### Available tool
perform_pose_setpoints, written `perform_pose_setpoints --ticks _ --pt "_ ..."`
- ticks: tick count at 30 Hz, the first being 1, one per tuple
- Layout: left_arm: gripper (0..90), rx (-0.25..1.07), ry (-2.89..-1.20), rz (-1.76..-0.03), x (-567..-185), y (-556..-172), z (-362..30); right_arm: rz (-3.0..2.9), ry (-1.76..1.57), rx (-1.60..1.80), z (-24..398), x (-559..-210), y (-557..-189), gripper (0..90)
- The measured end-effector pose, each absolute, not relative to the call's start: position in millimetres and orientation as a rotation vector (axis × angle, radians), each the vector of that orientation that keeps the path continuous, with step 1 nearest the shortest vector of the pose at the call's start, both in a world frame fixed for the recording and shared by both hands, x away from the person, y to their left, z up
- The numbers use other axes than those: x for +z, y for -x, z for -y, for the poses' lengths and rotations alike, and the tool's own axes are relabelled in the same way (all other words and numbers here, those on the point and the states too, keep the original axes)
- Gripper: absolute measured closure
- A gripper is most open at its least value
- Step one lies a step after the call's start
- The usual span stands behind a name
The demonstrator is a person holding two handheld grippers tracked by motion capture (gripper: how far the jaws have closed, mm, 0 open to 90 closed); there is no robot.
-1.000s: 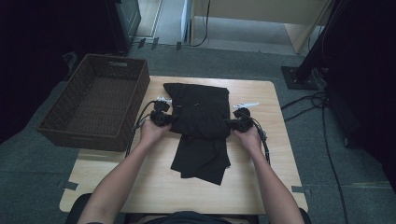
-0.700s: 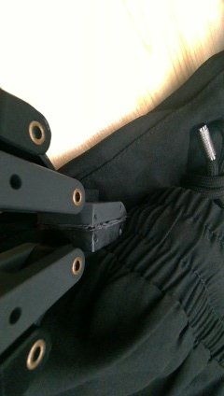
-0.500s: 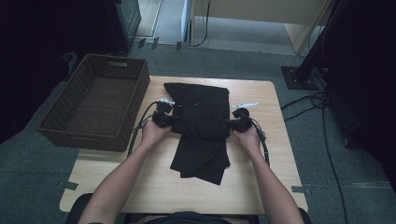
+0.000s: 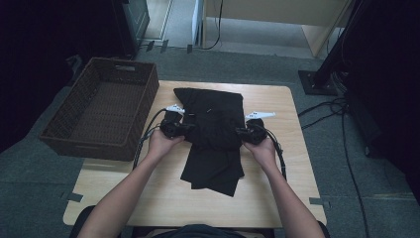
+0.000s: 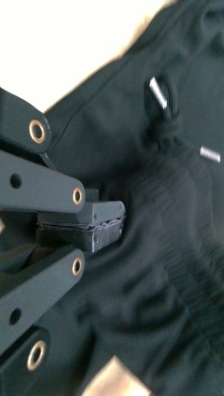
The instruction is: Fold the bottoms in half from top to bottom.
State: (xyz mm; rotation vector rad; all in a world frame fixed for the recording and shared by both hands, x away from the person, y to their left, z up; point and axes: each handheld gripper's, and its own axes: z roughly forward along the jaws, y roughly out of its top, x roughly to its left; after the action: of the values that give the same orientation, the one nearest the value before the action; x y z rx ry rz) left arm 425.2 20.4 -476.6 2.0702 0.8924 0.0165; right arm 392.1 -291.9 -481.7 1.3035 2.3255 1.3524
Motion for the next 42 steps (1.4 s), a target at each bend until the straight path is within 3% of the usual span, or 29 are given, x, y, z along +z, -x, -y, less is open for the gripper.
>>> perform_pose_setpoints --ticks 8,15,24,33,39,42 --pt "88.6 0.038 -2.097 -0.887 -478.8 -414.0 -23.1 -2.328 -1.239 1.316 293.2 -482.4 -370.3 84.4" --pt "89.6 0.055 -2.088 -0.985 -483.8 -446.6 -33.3 -2.312 -1.308 1.301 300.3 -488.1 -379.7 84.5" --pt "89.7 -0.024 -2.122 -1.034 -505.7 -474.3 -13.9 -2.342 -1.304 1.278 292.0 -492.8 -392.4 84.7" --pt "89.8 -0.115 -2.112 -0.975 -505.3 -469.8 -11.4 -2.345 -1.325 1.349 284.5 -500.5 -397.9 85.0" --pt "89.6 -0.092 -2.119 -0.846 -488.5 -444.4 -14.2 -2.360 -1.183 1.373 283.7 -487.9 -380.6 80.7" --pt "88.6 -0.063 -2.144 -0.863 -492.0 -439.7 -15.1 -2.367 -1.149 1.354 285.4 -487.0 -374.0 80.7"
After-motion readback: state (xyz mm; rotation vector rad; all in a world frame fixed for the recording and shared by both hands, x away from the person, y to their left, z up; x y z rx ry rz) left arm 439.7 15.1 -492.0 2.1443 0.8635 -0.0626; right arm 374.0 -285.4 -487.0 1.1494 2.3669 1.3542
